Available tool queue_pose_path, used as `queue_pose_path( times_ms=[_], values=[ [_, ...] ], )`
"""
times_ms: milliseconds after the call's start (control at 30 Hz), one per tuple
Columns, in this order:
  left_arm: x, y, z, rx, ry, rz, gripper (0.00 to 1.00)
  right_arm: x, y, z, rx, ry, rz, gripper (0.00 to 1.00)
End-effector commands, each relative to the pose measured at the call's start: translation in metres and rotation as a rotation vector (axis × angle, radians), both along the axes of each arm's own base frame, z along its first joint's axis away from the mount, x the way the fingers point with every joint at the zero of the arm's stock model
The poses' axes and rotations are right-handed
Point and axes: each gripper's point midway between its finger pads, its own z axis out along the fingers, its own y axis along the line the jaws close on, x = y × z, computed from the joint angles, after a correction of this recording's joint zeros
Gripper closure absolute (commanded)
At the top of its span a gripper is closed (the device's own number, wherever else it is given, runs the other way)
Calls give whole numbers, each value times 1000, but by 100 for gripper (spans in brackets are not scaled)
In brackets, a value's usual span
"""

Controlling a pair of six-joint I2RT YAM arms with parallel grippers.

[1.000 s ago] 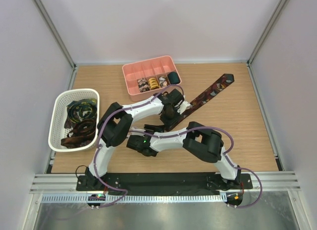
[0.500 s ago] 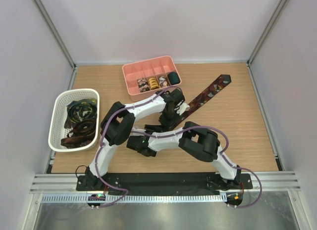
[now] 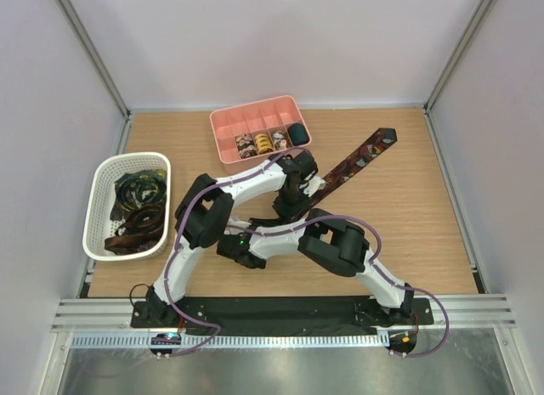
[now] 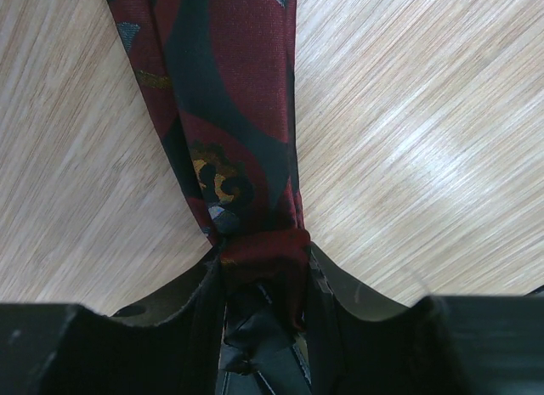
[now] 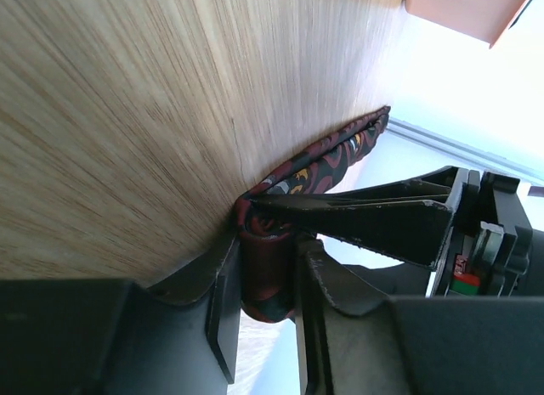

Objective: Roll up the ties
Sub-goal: Roll the tie

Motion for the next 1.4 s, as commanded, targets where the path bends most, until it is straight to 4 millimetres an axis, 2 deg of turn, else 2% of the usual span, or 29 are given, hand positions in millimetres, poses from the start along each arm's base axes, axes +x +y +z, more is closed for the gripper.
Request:
queue_pose_path(
  times_ms=[0, 133, 333, 533, 667, 867, 933, 967, 1067, 1100, 1133, 1167, 1200, 1233, 1267, 1300, 1333, 1367],
  values=[
    [-35, 36, -22, 160, 157, 5, 61, -2, -20, -31, 6, 100, -82, 74],
    [-30, 31, -16, 135, 128, 4, 52, -3, -15, -27, 39, 102, -85, 80],
    [-11, 19, -1, 68, 30, 15, 35, -10, -2, -21, 109, 118, -58, 81],
    [15, 5, 29, -7, -112, 39, 32, -14, 6, -9, 191, 142, -54, 81],
    [42, -2, 59, -64, -251, 79, 30, -17, 10, -4, 236, 159, -52, 82],
    [80, -16, 126, -217, -424, 146, 28, -24, 17, -4, 321, 217, -40, 82],
    [87, -16, 148, -264, -464, 170, 26, -27, 21, -5, 350, 241, -29, 82],
    [97, -11, 158, -274, -506, 202, 25, -29, 21, -3, 364, 250, -24, 82],
    [110, 0, 193, -337, -585, 290, 21, -35, 25, -5, 413, 285, -3, 82],
    [115, 11, 192, -332, -594, 333, 14, -34, 31, 4, 469, 281, 15, 82],
    [120, 26, 215, -349, -657, 417, 9, -37, 33, 6, 499, 296, 27, 82],
    [126, 32, 226, -380, -701, 464, 8, -40, 28, 2, 510, 317, 26, 82],
    [126, 47, 215, -354, -715, 505, 5, -37, 33, 13, 585, 322, 33, 82],
    [130, 62, 222, -349, -767, 564, 2, -43, 31, 8, 607, 365, 37, 82],
    [130, 70, 251, -434, -824, 651, 0, -44, 31, 9, 637, 383, 37, 82],
    [128, 79, 257, -456, -838, 691, 0, -40, 33, 12, 691, 392, 33, 82],
    [128, 96, 244, -438, -833, 740, 0, -41, 34, 19, 733, 406, 40, 82],
    [124, 105, 265, -503, -861, 803, 0, -42, 33, 15, 781, 449, 31, 82]
  ],
)
